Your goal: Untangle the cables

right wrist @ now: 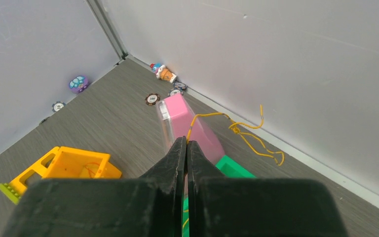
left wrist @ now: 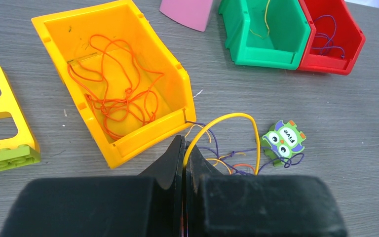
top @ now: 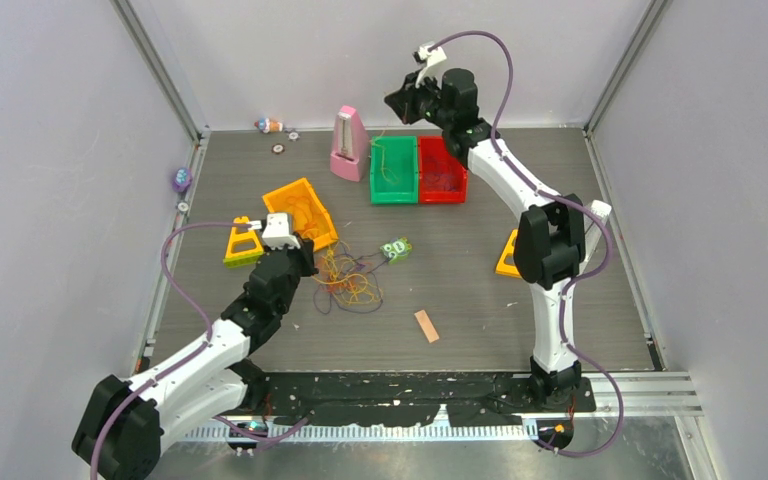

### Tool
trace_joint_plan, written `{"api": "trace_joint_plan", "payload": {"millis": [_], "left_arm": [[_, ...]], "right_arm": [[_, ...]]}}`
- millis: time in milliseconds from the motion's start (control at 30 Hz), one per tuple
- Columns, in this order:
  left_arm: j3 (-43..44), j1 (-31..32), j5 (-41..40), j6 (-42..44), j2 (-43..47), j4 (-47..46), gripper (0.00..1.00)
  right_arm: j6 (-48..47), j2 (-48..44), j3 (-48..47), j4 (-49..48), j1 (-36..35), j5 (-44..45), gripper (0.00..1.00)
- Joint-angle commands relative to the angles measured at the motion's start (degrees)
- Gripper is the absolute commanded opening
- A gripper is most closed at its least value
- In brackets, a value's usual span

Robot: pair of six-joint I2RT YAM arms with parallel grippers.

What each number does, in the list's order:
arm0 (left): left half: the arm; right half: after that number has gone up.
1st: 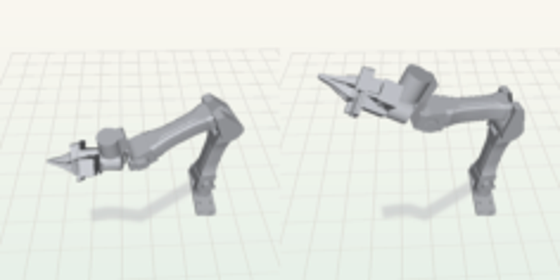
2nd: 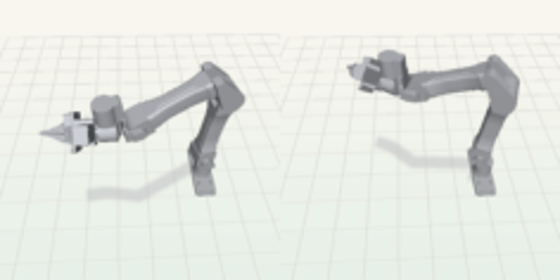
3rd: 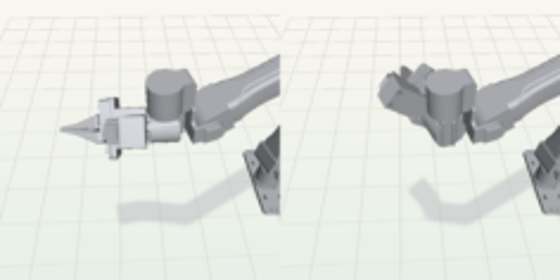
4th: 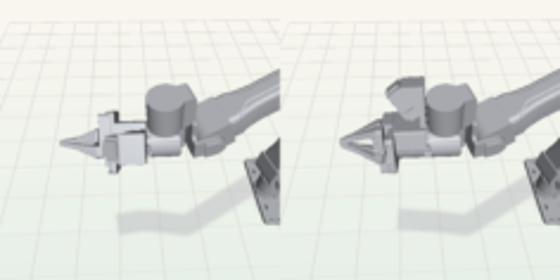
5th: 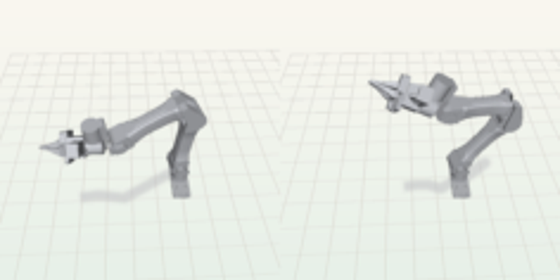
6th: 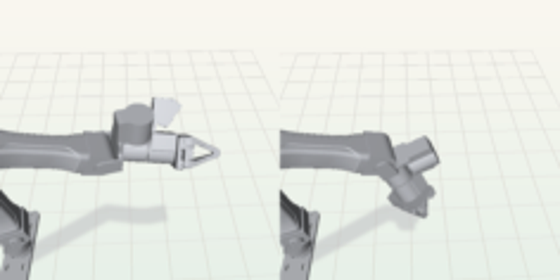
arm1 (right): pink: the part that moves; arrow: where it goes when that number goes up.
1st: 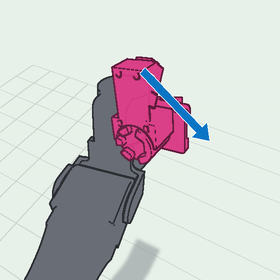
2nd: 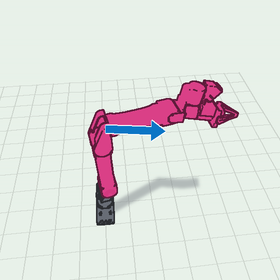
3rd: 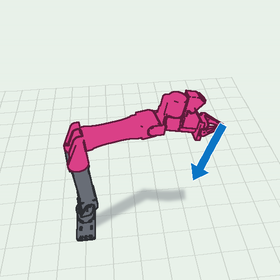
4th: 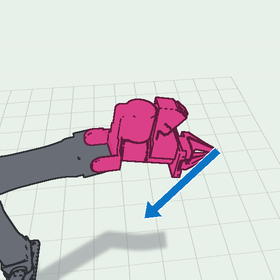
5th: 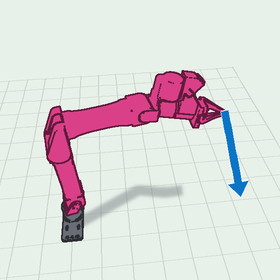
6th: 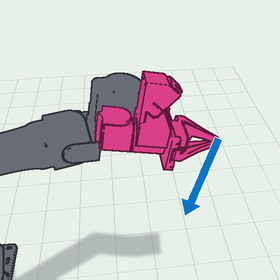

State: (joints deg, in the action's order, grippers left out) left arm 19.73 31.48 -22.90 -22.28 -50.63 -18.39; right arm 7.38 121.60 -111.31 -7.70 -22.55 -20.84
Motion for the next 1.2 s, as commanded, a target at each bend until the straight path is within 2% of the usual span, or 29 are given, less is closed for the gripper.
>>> {"api": "trace_joint_plan", "payload": {"millis": [0, 233, 600, 967, 1167], "left_arm": [[2.5, 0.1, -0.6, 0.6, -0.2, -1.9, 0.00], [2.6, 0.1, -0.7, 0.7, -0.5, -1.8, 0.00], [3.4, 0.1, -0.3, 0.6, -1.3, -1.0, 0.00], [3.4, 0.2, -0.2, 0.6, -1.0, -1.0, 0.00], [3.5, 0.2, 0.3, 0.5, -1.3, -0.8, 0.00]], "right_arm": [[-2.7, 1.5, -7.0, 0.4, 0.6, 0.7, 0.05], [-3.4, 2.7, -8.8, 0.3, 0.6, 1.8, 0.05], [-13.5, 1.1, 2.8, -2.4, -1.6, 11.7, 0.05], [-14.3, 0.3, 11.9, -2.8, -3.8, 9.7, 0.05], [-13.1, 2.9, 9.8, 4.4, -4.0, 8.6, 0.05]]}}
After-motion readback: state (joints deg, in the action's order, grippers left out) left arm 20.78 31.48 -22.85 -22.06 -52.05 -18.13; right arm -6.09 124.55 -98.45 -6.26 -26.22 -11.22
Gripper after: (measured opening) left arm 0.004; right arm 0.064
